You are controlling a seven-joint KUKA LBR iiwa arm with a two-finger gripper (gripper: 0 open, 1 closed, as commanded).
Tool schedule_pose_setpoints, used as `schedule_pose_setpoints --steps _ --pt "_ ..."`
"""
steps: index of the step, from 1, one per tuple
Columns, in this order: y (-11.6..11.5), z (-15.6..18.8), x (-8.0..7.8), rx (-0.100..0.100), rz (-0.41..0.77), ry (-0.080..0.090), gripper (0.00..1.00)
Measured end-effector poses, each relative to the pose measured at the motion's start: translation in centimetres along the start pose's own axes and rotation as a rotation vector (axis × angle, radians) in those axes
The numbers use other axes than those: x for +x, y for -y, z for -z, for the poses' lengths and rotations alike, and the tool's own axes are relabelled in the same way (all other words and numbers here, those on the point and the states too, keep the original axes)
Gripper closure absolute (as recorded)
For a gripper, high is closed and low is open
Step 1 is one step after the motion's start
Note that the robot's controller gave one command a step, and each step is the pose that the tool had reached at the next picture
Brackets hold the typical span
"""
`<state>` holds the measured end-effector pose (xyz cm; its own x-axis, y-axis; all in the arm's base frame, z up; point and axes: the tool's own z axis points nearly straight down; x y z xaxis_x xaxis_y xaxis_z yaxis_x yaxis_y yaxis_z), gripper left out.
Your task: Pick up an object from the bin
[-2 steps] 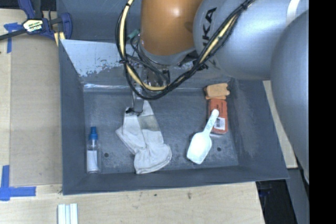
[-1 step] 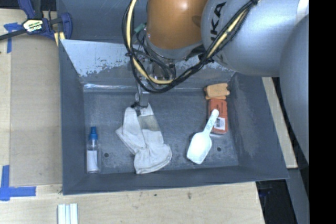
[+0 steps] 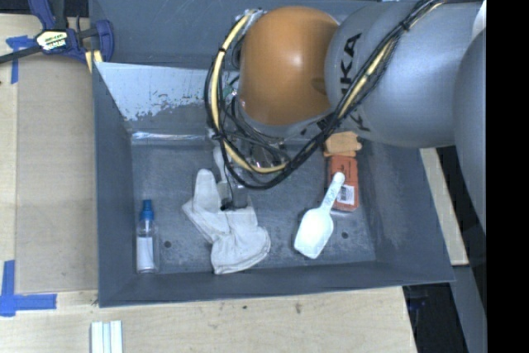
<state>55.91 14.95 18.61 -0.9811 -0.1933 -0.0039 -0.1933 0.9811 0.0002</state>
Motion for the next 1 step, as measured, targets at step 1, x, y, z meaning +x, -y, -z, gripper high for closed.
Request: schedule_pose_setpoints --steps 1 --pt "0.72 -1.56 0.12 -0.001 -0.068 -0.002 0.0"
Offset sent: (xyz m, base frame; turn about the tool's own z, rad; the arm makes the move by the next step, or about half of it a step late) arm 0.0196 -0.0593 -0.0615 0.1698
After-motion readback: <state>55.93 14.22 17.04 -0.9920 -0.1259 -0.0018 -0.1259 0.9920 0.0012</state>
